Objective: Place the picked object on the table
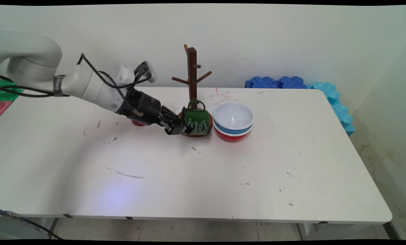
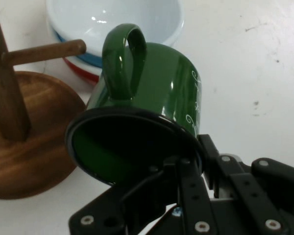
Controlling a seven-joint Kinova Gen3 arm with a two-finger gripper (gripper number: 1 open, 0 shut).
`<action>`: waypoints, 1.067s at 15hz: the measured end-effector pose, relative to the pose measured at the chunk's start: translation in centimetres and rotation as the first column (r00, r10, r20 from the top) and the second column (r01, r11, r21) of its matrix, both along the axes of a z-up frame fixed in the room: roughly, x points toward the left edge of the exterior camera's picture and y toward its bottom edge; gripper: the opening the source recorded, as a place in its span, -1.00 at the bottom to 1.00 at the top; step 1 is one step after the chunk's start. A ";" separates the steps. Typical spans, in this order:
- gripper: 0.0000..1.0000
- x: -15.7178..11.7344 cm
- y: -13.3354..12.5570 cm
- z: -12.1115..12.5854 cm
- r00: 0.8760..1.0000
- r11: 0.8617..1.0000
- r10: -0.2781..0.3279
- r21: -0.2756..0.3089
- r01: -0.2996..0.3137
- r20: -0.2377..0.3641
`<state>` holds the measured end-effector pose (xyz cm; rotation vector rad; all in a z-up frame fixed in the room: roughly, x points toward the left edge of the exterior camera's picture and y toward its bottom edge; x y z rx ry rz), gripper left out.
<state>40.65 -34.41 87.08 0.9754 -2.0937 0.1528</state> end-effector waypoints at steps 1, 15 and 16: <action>-1.00 0.2 0.2 0.2 1.000 1.000 -0.002 -0.005 0.002 0.010; -1.00 2.2 2.5 3.8 0.971 0.993 -0.101 -0.045 0.113 0.215; -1.00 2.3 2.7 4.1 0.965 0.991 -0.114 -0.046 0.129 0.238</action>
